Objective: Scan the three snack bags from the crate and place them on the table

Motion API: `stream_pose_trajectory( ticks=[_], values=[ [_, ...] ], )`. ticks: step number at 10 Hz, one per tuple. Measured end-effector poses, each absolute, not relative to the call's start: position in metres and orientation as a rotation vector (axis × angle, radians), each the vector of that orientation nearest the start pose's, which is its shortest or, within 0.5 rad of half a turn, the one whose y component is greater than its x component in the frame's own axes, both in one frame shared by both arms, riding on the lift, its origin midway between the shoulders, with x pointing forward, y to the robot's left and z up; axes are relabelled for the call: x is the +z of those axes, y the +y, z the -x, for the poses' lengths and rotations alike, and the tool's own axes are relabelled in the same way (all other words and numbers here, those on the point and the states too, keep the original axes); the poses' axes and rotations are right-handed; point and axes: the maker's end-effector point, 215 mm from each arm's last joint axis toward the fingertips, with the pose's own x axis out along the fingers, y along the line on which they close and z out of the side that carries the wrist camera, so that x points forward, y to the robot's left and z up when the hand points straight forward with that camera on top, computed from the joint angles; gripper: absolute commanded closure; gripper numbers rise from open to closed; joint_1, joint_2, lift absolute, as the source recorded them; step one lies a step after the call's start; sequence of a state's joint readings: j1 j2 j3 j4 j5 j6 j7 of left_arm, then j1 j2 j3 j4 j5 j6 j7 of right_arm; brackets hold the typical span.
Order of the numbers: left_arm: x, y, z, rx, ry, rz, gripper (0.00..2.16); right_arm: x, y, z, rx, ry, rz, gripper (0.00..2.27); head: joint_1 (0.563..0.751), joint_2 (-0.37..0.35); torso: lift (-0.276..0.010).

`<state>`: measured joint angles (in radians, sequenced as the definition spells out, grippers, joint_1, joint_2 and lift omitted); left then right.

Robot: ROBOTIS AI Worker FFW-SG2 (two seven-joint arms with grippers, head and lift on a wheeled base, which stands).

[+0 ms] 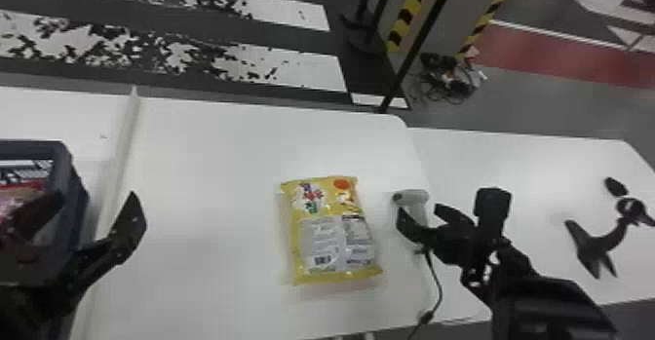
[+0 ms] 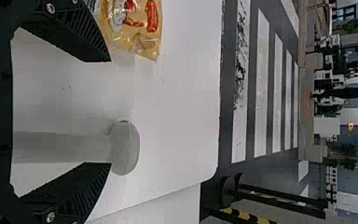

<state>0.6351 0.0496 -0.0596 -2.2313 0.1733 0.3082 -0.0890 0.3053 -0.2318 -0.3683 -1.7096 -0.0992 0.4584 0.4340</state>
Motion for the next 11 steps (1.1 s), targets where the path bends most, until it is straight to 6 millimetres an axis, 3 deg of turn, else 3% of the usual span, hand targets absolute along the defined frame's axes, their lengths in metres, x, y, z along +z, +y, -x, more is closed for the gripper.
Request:
stream_pose_trajectory(
  ticks=[4,6,7,8,9,10,11],
  values=[
    [-0.385,0.164,-0.395,-0.192,0.286,0.169,0.06,-0.532,-0.462,-0.451,0.025,0.619,0.042,0.09,0.695,-0.35,-0.062],
    [-0.387,0.163,-0.396,-0.192,0.289,0.171,0.06,-0.539,-0.466,-0.455,0.029,0.627,0.041,0.17,0.695,-0.35,-0.062],
    [-0.385,0.16,-0.397,-0.195,0.285,0.173,0.06,-0.543,-0.461,-0.456,0.04,0.634,0.039,0.38,0.695,-0.35,-0.062],
    [-0.384,0.157,-0.398,-0.199,0.282,0.176,0.06,-0.548,-0.456,-0.456,0.051,0.645,0.039,0.86,0.695,-0.35,-0.062],
    [-0.383,0.155,-0.398,-0.203,0.28,0.177,0.06,-0.553,-0.454,-0.457,0.059,0.661,0.044,1.85,0.695,-0.35,-0.062],
    [-0.382,0.153,-0.399,-0.207,0.279,0.177,0.06,-0.561,-0.453,-0.454,0.058,0.694,0.035,2.13,0.695,-0.35,-0.062],
    [-0.382,0.152,-0.399,-0.209,0.278,0.176,0.06,-0.567,-0.453,-0.45,0.06,0.722,0.017,2.19,0.695,-0.35,-0.062]
  ],
)
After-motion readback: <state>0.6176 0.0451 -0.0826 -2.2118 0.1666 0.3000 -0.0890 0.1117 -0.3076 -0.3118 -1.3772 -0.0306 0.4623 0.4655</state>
